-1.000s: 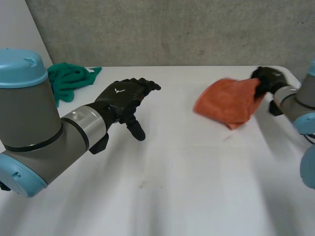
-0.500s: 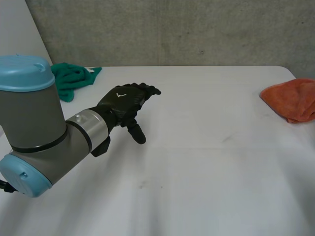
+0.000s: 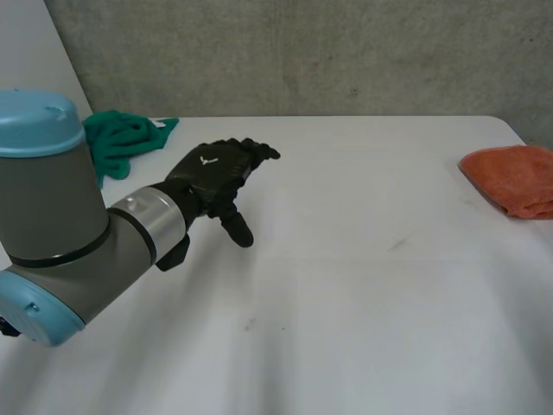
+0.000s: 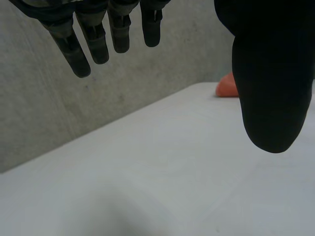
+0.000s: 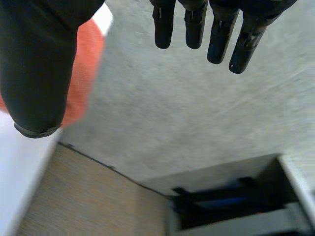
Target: Fold the laundry.
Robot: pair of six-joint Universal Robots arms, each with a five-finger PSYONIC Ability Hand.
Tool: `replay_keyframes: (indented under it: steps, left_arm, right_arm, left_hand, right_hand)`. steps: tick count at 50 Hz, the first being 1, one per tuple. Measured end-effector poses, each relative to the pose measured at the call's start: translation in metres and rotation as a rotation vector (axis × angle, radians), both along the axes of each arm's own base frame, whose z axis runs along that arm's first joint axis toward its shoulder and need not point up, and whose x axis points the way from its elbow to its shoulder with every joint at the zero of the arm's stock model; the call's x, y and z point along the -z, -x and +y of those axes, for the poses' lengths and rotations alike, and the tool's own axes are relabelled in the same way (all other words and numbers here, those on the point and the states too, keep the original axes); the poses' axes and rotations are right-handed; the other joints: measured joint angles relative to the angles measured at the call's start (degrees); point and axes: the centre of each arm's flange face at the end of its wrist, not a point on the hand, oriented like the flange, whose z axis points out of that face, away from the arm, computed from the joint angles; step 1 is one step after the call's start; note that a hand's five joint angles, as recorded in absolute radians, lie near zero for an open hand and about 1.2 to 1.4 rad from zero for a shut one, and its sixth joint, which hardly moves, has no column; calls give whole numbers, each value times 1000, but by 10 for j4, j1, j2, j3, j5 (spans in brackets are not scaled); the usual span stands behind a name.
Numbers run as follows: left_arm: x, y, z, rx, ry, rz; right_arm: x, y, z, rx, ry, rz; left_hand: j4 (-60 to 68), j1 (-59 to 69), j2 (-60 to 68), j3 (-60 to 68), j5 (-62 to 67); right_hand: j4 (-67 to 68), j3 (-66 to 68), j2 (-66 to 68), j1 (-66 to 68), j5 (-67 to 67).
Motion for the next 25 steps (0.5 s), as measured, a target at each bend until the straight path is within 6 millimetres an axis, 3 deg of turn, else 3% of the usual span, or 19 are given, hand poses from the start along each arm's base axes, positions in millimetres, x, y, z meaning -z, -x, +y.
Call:
replay_keyframes:
  steps: [5,7,9,10,11,13,14,15,18,19,20,21,22,24,25]
  left_arm:
    - [-16,-10,-17,-45,77,34]
    - [-22,-16,-26,-69,112,47]
    - [-32,-28,-45,-119,180,68]
    - [-32,-28,-45,-119,180,68]
    - [-40,-40,-63,-167,247,83]
    - [-47,-55,-85,-222,322,93]
    - [-47,-55,-85,-222,322,93]
    - [-50,-69,-104,-268,377,94]
    - [-47,-94,-137,-336,444,78]
    - [-44,-103,-150,-356,459,68]
    - [-44,-103,-150,-356,459,68]
    - [-36,-116,-167,-380,471,47]
    - [-30,-124,-178,-390,473,32]
    - [-14,-141,-199,-404,466,-6]
    - [-8,-146,-205,-406,463,-19]
  right_arm:
    - [-40,1,9,-12,32,172]
    - [-53,-7,12,-25,60,204]
    - [-76,-35,16,-74,138,224]
    - [-76,-35,16,-74,138,224]
    - [-93,-63,21,-123,208,209]
    - [-107,-100,29,-194,288,158]
    - [-107,-100,29,-194,288,158]
    - [-116,-135,41,-269,348,88]
    - [-127,-184,65,-397,409,-33]
    - [-128,-199,75,-443,417,-73]
    - [-128,-199,75,-443,417,-73]
    - [-128,-228,97,-537,415,-142]
    - [-127,-234,101,-556,411,-154]
    - [-116,-271,135,-686,360,-223]
    - [-111,-280,144,-716,340,-235]
  left_hand:
    - [0,0,0,0,0]
    - [0,0,0,0,0]
    - [0,0,0,0,0]
    - [0,0,0,0,0]
    - [0,0,0,0,0]
    - [0,0,0,0,0]
    - [0,0,0,0,0]
    - [0,0,0,0,0]
    - [0,0,0,0,0]
    - [0,0,0,0,0]
    - [0,0,0,0,0]
    - [0,0,0,0,0]
    - [0,0,0,0,0]
    - [0,0,0,0,0]
    - [0,0,0,0,0]
  right_hand:
    - [0,0,0,0,0]
    - [0,0,0,0,0]
    - [0,0,0,0,0]
    - [0,0,0,0,0]
    - [0,0,0,0,0]
    - [0,0,0,0,0]
    - [0,0,0,0,0]
    - [0,0,0,0,0]
    - [0,0,0,0,0]
    - [0,0,0,0,0]
    - [0,0,0,0,0]
    - [0,0,0,0,0]
    - [0,0,0,0,0]
    - [0,-1,0,0,0]
    - [0,-1,0,0,0]
